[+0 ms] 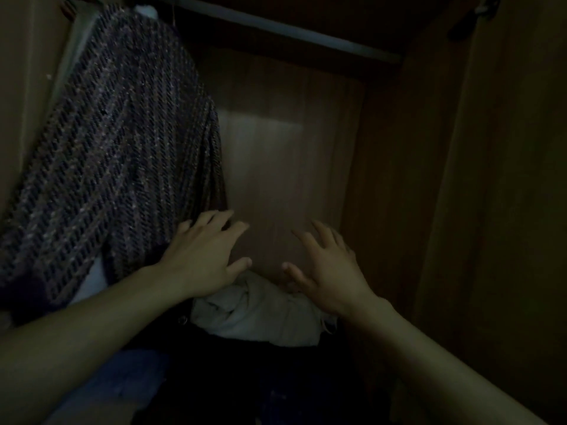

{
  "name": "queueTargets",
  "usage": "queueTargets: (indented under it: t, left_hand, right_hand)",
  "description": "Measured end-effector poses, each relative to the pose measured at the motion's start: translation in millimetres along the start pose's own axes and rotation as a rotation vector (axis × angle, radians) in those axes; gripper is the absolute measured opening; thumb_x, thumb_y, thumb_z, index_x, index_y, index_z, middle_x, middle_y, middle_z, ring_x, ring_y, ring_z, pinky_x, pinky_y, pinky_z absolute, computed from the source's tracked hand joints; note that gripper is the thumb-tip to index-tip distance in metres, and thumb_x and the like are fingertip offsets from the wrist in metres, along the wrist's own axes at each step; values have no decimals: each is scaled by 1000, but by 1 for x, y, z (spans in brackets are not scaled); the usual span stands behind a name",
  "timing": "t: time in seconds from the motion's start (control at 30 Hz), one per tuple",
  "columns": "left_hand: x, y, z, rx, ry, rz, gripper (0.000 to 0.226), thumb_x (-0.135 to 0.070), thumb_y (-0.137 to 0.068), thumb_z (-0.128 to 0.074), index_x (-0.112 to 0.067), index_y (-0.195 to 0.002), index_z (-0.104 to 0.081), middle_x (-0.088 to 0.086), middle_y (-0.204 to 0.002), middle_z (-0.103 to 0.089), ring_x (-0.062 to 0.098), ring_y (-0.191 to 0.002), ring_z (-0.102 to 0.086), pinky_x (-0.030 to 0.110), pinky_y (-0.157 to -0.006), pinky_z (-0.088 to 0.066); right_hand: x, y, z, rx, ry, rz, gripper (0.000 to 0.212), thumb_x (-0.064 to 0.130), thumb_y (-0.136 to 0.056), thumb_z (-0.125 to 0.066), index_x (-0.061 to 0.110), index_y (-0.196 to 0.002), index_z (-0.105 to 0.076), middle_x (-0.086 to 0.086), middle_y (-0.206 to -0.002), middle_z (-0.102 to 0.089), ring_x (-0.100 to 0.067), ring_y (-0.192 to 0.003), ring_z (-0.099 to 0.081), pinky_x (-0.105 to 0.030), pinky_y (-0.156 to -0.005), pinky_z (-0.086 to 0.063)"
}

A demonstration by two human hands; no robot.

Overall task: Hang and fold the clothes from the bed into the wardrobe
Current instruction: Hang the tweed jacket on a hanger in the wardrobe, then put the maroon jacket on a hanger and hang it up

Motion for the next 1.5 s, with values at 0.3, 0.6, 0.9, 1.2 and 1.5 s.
queueTargets:
  t: [0.3,0.6,0.9,1.2,1.5]
  left_hand:
    - [-46,70,-9,63,65,59,69,-66,-93,-40,-33,-152,-26,-2,-163,-17,18,-145,-18,44,-111,-25]
    - [-46,97,-5,123,214,-36,66,-64,-95,-40,-33,-152,-27,-3,-164,-10,19,-146,-14,49,-114,-24]
    - [-26,123,-4,109,522,-200,64,-65,-93,-42,-33,-149,-33,-3,-163,-17,23,-142,-26,42,-114,-29]
    - [-94,187,-13,233,776,-343,59,-58,-94,-49,-32,-145,-39,0,-165,0,26,-148,-19,42,-117,-30]
    - [-248,271,45,321,824,-645,61,-60,-90,-53,-38,-145,-37,-6,-164,-5,25,-146,-26,42,-113,-33]
  right_hand:
    - [4,70,5,34,-189,-19,66,63,-94,-40,31,-149,-26,-5,-160,-15,-27,-145,-17,-55,-111,-32]
    - [28,118,37,105,-9,-125,63,63,-93,-43,38,-147,-23,0,-161,-13,-24,-148,-11,-55,-115,-25]
    - [93,166,61,127,92,-358,63,61,-94,-46,38,-148,-24,-2,-160,-20,-26,-147,-16,-53,-113,-30]
    - [120,266,105,163,198,-573,62,60,-94,-47,36,-148,-31,-3,-160,-21,-29,-148,-15,-56,-113,-30]
    - [121,428,200,29,324,-847,63,62,-92,-48,37,-148,-29,-3,-160,-21,-24,-147,-17,-49,-113,-28]
Point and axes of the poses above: each hand's wrist, its own y-axis away from the middle knuckle, its own z-axis out of the back of the hand, x = y × z, the point moved 4 cm from there along -y, towards the middle knuckle
